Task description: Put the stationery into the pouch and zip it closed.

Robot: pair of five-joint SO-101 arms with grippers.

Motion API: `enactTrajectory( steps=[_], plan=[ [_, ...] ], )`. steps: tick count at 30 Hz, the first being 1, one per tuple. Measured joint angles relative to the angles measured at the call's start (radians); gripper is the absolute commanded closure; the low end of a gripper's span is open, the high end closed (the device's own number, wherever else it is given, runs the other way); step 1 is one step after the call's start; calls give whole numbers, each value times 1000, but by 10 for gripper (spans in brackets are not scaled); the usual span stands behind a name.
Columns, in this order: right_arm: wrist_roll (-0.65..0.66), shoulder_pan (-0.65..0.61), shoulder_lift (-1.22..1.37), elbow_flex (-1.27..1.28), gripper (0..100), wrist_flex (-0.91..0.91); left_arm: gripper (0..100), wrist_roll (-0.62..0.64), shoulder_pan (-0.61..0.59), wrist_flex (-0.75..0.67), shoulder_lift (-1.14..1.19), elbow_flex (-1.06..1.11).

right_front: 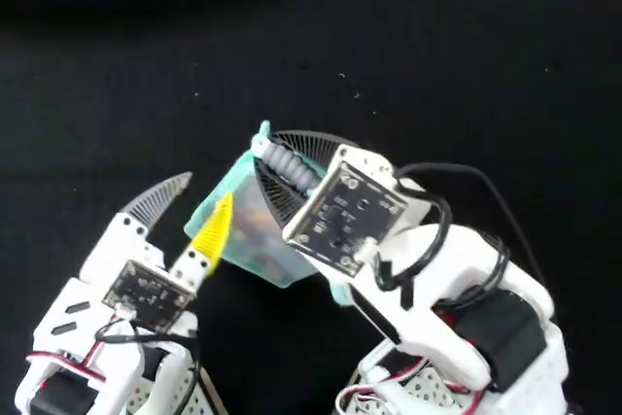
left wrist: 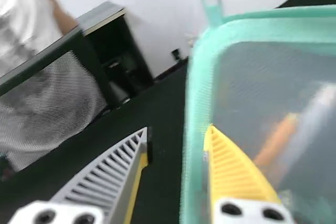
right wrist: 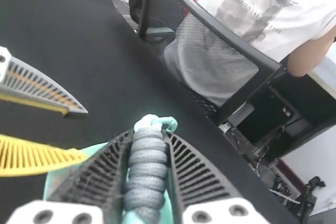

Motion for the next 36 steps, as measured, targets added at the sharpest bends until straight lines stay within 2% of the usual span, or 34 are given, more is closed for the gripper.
enactTrajectory(
  steps=[4, 7, 13, 20, 31, 36],
  plan=[
    [-9, 0, -8, 0, 986, 51, 816, 0, 127, 75, 0, -54],
    [-9, -2, -9, -2, 986, 103, 816, 0, 167, 112, 0, -66],
    [-11, -83, -23, -15, 986, 219, 816, 0, 178, 132, 0, -91],
    [29, -80, -140, -15, 986, 287, 816, 0, 178, 273, 0, -241],
    [35, -80, -160, -18, 986, 350, 816, 9, 181, 304, 0, -275],
    [35, -80, -160, -18, 986, 350, 816, 14, 272, 304, 0, -259]
  ],
)
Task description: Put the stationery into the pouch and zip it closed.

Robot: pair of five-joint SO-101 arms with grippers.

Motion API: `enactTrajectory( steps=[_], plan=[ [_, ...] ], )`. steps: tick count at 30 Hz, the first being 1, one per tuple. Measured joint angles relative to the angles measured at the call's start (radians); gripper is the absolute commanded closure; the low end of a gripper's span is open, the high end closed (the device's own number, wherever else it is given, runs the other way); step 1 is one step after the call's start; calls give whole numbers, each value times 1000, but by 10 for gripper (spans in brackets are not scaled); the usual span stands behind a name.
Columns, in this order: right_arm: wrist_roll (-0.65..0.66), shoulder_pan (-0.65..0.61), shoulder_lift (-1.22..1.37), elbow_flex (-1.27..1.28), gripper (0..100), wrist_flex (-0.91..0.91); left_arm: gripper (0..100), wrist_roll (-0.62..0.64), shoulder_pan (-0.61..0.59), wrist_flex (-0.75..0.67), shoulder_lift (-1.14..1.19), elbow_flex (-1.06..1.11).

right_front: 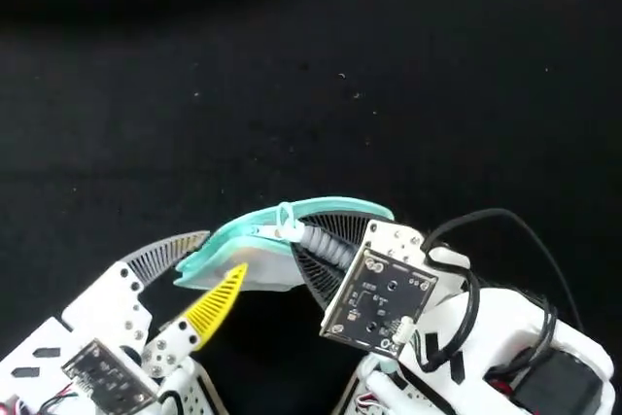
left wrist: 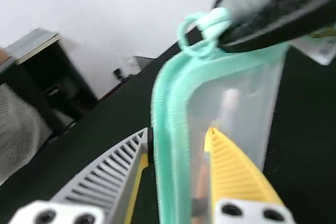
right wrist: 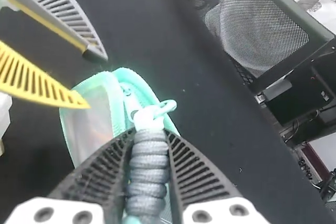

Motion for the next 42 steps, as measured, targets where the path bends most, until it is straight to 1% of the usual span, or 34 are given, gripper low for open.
enactTrajectory(
  steps=[2, 6, 14, 18, 23, 27, 32, 37, 42],
  plan=[
    [0, 0, 0, 0, 986, 18, 816, 0, 29, -3, 0, 37],
    [-3, 0, -2, -9, 986, 66, 816, 0, 49, -29, 0, 89],
    [38, 0, -28, -26, 986, 112, 816, 0, 54, -31, 0, 89],
    [38, 0, -40, -25, 986, 120, 816, 0, 54, 5, 0, 26],
    [38, 0, -43, -25, 986, 132, 815, 0, -5, 5, 0, -6],
    [44, 2, -43, -23, 986, 152, 815, 0, -11, 5, 0, -8],
    [46, 2, -43, -23, 986, 155, 815, 0, 52, 5, 0, 2],
    [72, 2, -43, -23, 986, 189, 815, 0, 63, 9, 0, 5],
    [81, 0, -43, -23, 986, 207, 815, 0, 69, 75, 0, -5]
  ],
)
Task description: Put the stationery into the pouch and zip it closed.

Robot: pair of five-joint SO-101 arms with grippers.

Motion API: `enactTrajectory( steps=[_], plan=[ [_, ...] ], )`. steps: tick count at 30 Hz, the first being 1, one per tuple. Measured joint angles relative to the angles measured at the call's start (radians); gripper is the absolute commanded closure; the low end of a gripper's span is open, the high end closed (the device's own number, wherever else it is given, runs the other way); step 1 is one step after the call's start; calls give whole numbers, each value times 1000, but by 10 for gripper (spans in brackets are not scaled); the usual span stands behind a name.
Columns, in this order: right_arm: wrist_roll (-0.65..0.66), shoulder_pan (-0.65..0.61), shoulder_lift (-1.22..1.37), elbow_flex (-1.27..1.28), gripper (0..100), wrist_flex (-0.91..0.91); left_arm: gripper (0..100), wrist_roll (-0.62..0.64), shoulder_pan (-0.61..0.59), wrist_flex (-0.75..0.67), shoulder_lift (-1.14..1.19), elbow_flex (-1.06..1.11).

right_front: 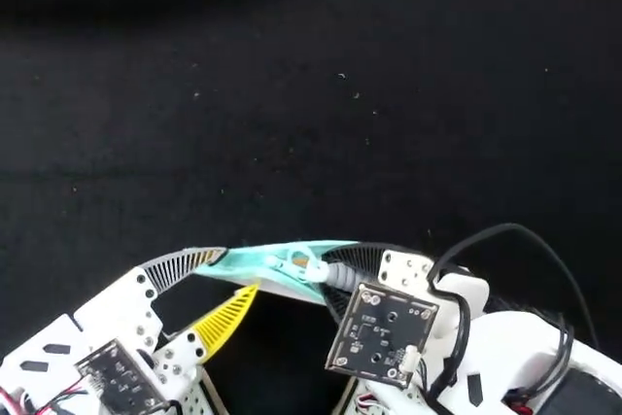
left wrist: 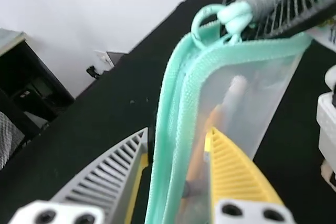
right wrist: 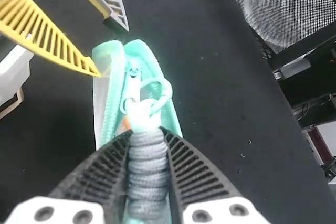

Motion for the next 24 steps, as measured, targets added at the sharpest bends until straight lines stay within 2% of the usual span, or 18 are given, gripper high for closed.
enactTrajectory(
  steps=[5, 10, 20, 24],
  plan=[
    [9, -11, 0, 0, 986, 0, 804, 0, 0, 46, 0, -66],
    [9, -95, 0, 29, 986, -3, 770, 0, 0, 46, 0, -78],
    [6, -103, -2, 173, 986, -87, 770, -2, 6, -29, 0, 14],
    [6, -101, -2, 190, 986, -97, 770, -40, 8, -84, 0, 61]
  ],
)
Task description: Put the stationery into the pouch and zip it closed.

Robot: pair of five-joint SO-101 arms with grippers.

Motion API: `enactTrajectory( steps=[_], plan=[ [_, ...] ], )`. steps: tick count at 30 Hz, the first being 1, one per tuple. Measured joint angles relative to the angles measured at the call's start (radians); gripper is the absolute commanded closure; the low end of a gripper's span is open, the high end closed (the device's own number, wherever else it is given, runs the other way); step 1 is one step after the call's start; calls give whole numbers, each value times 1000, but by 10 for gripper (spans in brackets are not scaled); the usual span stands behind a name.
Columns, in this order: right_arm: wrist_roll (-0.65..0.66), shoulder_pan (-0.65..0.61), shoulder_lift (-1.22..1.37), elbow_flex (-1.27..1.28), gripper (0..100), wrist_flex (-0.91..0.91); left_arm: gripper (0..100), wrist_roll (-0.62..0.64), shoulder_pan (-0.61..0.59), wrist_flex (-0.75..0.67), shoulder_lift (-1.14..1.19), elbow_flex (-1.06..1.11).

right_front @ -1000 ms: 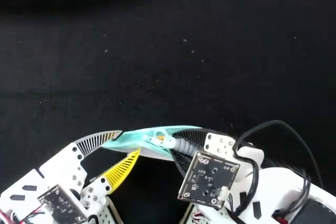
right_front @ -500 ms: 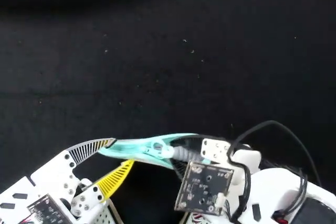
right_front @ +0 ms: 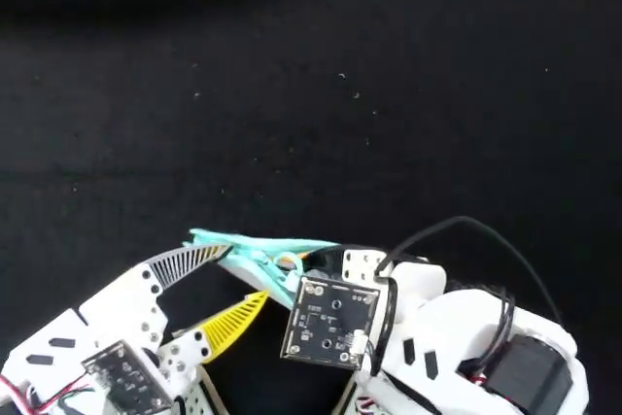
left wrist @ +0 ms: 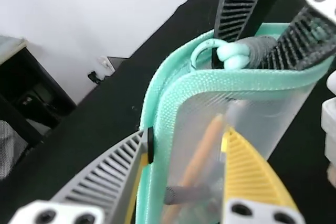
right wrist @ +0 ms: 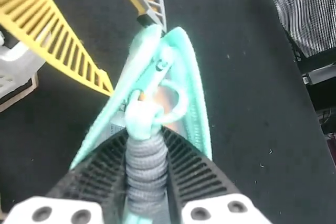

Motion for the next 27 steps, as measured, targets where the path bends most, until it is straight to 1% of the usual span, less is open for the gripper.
enactTrajectory(
  steps=[3, 5, 9, 12, 18, 23, 26, 27],
  plan=[
    [0, 0, 0, 0, 986, 3, 770, -14, 0, -23, 0, 25],
    [0, 0, 0, 0, 986, 5, 790, -12, 0, -25, -2, 26],
    [0, 0, 0, 0, 986, 0, 887, -15, -2, 23, -2, 9],
    [3, 9, 0, 18, 986, -51, 948, -15, -5, 80, -2, -25],
    [5, 107, 0, 80, 986, -278, 952, -11, -6, 146, -2, -61],
    [5, 146, -2, 189, 986, -509, 949, -6, -8, 155, -2, -58],
    [6, 158, -2, 249, 986, -657, 949, 31, -3, 157, -2, -57],
    [6, 163, -2, 261, 986, -709, 949, 41, 17, 157, -2, -58]
  ],
)
